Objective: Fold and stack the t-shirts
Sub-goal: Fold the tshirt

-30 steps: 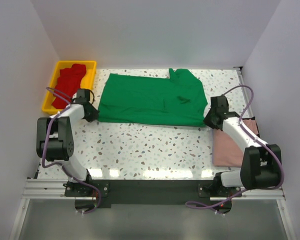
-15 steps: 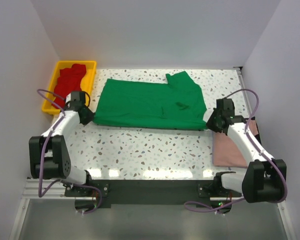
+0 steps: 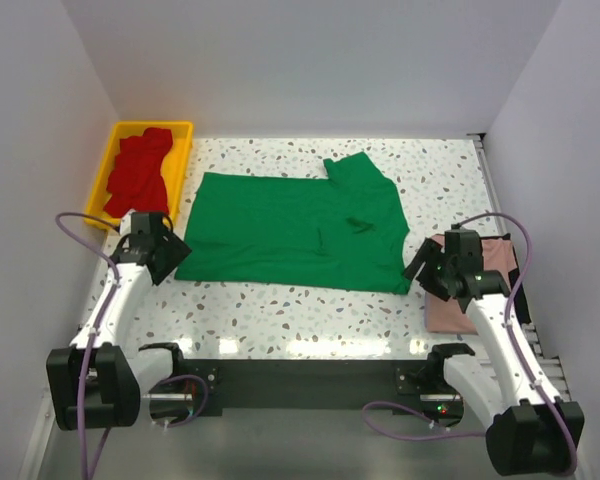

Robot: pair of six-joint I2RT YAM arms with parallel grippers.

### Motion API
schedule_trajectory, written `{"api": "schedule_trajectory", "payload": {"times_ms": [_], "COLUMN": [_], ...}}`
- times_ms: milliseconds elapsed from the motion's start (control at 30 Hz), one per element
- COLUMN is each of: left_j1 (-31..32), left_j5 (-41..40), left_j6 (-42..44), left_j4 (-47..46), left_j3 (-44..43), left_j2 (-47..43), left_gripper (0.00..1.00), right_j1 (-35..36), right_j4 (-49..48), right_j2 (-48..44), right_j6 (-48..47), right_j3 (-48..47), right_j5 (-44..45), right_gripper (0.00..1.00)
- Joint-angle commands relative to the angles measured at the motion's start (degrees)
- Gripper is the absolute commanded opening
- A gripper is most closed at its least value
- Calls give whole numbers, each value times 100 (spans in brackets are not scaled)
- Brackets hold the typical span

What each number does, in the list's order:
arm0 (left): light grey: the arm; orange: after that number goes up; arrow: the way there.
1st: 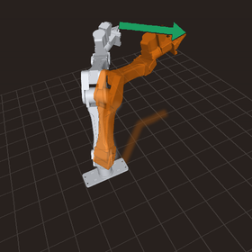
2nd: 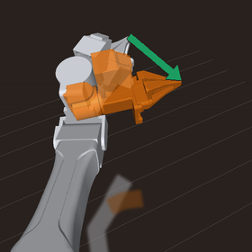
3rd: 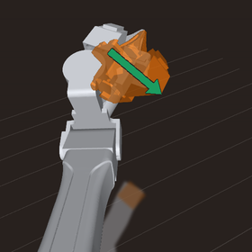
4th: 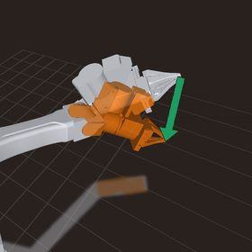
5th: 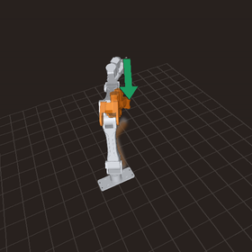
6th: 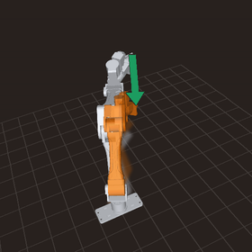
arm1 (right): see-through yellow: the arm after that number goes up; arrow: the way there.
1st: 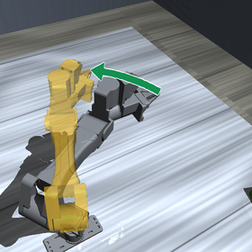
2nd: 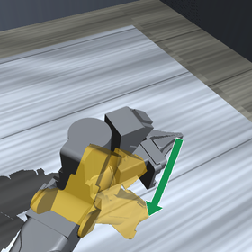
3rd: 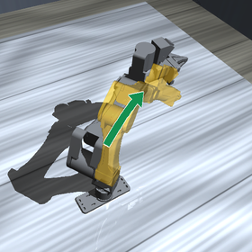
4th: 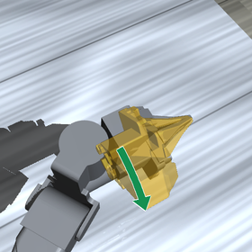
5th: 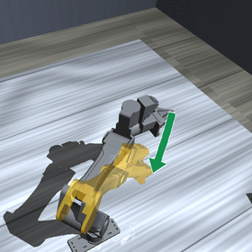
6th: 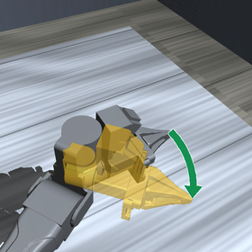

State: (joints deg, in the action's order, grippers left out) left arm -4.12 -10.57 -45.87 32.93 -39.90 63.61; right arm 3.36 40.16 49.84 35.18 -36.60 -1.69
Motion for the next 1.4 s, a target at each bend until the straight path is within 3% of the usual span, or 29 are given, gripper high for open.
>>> {"api": "schedule_trajectory", "payload": {"times_ms": [0, 67, 200, 500, 700, 933, 1100, 1367], "left_j1": [-45, -45, -28, 657, 983, 992, 992, 983], "left_j5": [-7, 45, 361, 442, 818, 1311, 1557, 1760], "left_j6": [16, 173, 499, 710, 1079, 1308, 1308, 1299], "left_j4": [91, -13, -541, -1122, -1587, -1667, -1711, -1755], "left_j3": [-105, -342, -641, -1660, -2276, -3075, -3129, -3006], "left_j2": [-314, -306, 71, 1723, 2497, 3349, 3535, 3588], "left_gripper": [72, 72, 61, 52, 53, 54, 55, 55], "right_j1": [-19, -19, 51, 842, 886, 1000, 1184, 1870], "right_j4": [212, -60, -570, -1853, -2284, -2284, -2302, -2487], "right_j2": [-264, -221, 525, 2818, 4207, 5551, 5923, 5748], "right_j6": [-63, -186, -397, -889, -1258, -1259, -1180, -1031], "right_j3": [-241, -417, -804, -2157, -3098, -4039, -4198, -3556], "right_j5": [-165, -243, -428, 485, 503, 433, 398, 740], "right_gripper": [70, 72, 72, 67, 64, 53, 43, 32]}}
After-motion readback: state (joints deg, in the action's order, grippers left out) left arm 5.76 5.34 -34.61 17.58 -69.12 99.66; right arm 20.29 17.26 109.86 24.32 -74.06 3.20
